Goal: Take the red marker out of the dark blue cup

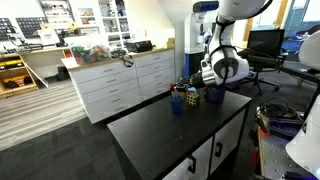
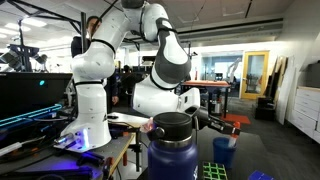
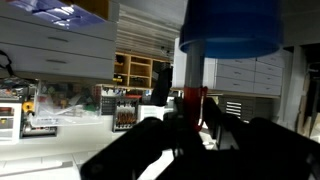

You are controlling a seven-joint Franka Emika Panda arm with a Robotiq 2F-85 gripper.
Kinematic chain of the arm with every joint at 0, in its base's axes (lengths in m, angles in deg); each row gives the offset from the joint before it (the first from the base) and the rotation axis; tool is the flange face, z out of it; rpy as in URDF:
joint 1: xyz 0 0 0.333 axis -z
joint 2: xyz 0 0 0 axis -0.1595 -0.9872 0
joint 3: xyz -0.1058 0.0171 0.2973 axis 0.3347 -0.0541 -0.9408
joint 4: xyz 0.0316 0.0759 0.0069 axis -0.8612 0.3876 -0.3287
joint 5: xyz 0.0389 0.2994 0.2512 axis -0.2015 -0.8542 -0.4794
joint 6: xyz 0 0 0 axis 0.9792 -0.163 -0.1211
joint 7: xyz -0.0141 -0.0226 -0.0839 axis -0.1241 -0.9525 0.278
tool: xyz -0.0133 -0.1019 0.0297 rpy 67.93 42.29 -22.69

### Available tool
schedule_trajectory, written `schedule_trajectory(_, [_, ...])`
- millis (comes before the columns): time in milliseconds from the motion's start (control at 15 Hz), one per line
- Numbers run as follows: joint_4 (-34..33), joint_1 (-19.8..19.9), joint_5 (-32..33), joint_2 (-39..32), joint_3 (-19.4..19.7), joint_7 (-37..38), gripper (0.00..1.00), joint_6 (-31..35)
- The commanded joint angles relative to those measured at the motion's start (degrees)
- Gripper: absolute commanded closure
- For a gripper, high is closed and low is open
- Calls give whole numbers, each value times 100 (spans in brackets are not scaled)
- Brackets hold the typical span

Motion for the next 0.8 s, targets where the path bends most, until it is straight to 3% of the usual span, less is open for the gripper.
schedule_trajectory(0, [152, -471, 0, -444, 470, -102, 93, 466])
schedule_trajectory(467, [244, -1399, 0, -724, 1478, -102, 93, 845])
schedule_trajectory(733, [185, -1810, 0, -805, 1773, -100, 93, 1049])
